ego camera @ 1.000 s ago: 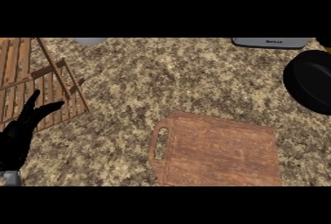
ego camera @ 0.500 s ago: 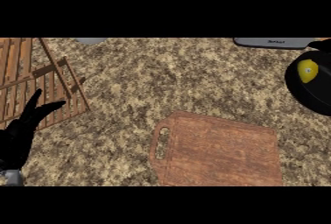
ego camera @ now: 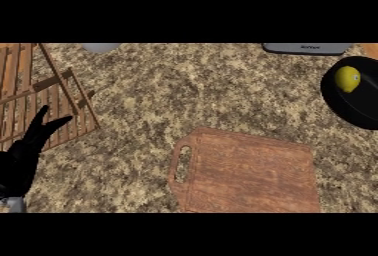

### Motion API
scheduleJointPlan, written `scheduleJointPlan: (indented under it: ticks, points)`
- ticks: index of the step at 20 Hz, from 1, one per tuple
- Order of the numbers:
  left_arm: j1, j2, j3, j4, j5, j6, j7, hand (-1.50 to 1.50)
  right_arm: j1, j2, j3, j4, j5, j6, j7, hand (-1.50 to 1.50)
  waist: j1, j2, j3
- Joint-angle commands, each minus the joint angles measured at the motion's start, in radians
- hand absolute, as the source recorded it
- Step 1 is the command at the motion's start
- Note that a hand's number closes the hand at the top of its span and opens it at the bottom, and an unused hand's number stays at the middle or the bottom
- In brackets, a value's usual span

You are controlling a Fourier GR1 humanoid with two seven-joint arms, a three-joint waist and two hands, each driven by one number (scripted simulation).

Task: Pick the lemon from the cutting board and place it in the pot

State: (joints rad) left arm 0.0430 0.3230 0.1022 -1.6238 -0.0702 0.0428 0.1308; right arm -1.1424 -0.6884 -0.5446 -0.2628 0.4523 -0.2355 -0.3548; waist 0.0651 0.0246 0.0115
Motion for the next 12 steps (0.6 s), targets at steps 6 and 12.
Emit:
scheduleJointPlan:
  ticks: [6, 12]
  points:
    - [-0.018, -0.003, 0.013, 0.063, -0.006, -0.014, -0.025, 0.00, 0.048, -0.124, -0.103, 0.054, -0.122, 0.246, -0.059, -1.50, -0.033, -0.005, -0.009]
    - [0.011, -0.043, -0.015, 0.034, -0.026, 0.001, 0.014, 0.00, 0.157, -0.188, -0.159, 0.044, -0.200, 0.379, -0.122, -1.50, -0.058, -0.015, -0.009]
